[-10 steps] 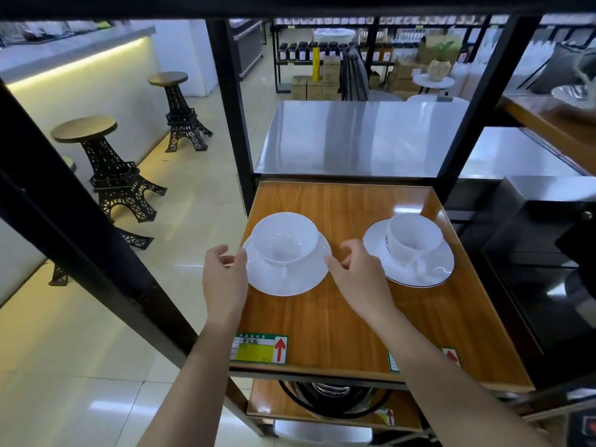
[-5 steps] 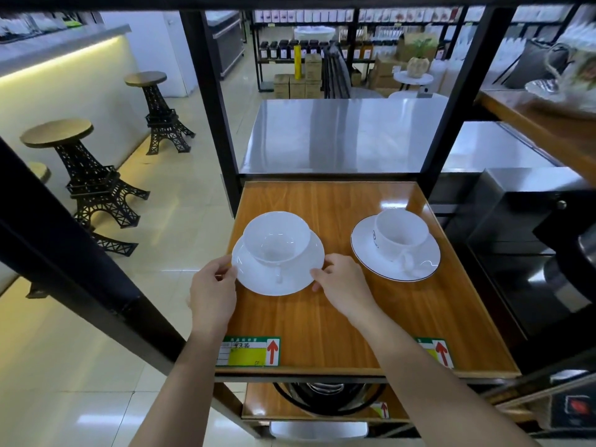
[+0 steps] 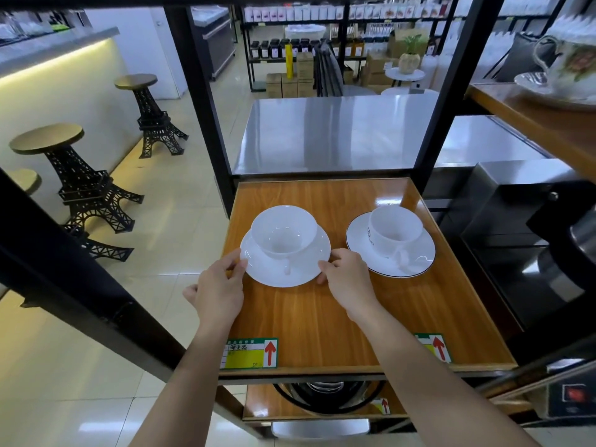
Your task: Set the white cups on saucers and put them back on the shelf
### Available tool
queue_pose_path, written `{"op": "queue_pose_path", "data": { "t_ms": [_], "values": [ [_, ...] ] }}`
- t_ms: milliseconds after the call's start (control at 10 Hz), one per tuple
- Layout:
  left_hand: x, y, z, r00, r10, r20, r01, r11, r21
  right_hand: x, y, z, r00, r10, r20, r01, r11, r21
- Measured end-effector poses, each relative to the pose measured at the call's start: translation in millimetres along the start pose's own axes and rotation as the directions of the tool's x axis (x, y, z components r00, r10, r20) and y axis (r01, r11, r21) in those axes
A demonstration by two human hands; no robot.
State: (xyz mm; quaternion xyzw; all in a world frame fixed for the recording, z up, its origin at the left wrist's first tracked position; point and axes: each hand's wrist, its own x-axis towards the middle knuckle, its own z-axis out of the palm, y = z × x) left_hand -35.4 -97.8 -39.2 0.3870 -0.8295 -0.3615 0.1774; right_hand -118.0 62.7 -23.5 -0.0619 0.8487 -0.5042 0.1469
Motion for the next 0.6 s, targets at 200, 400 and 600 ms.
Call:
{"op": "queue_pose_path", "data": {
  "t_ms": [200, 400, 600],
  "values": [
    [0, 0, -1, 0.999, 0.039, 0.017, -0.040, 0.998, 0.058, -1, 1, 0, 1.000, 0.006, -0.011, -0.006, 1.000, 0.023],
    [-2, -2, -1, 0.999, 0.047, 0.016, -0.048, 0.997, 0.059, -4, -2, -2, 1.000, 0.015, 0.019, -0.015, 1.000, 0.016],
    [-13, 6, -14, 0.998, 0.042, -0.053, -0.045, 0.997, -0.058, -17, -4, -16, 0.999, -0.030, -0.027, 0.031, 0.999, 0.025]
  ]
}}
